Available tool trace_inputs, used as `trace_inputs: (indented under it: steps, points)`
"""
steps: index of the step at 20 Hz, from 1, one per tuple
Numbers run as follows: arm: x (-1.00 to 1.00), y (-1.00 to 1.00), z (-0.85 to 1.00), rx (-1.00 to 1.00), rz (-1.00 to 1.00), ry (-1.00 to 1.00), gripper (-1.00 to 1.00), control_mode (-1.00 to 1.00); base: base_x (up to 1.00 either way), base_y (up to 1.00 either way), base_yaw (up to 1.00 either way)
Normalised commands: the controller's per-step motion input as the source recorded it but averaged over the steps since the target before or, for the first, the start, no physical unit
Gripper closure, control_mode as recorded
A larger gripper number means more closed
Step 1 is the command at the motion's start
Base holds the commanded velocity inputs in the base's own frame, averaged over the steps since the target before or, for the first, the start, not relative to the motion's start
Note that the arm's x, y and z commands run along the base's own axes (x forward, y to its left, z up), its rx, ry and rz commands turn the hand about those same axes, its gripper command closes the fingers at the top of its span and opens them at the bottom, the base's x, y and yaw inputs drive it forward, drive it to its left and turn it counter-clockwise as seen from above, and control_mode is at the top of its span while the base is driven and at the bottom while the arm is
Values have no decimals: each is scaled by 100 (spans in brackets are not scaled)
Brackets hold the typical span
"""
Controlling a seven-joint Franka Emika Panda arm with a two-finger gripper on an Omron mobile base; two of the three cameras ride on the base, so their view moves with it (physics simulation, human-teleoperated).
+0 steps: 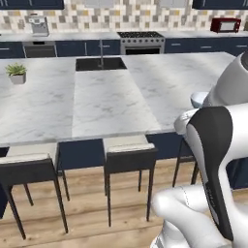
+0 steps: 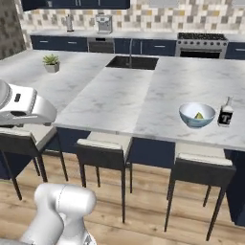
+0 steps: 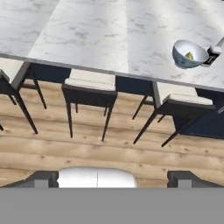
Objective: There is a bowl on the dining counter. Grab a lemon wedge from the fridge and place it in the bowl. Then get the liquor bottle and glass cup from the cabinet and place them next to the bowl.
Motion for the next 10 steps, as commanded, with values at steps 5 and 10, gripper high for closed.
trace_inputs:
  steps: [5, 10]
  points:
    - [0, 0, 0, 0, 0, 0, -100, 100, 0, 100, 2]
    - [0, 0, 0, 0, 0, 0, -100, 100, 0, 100, 1]
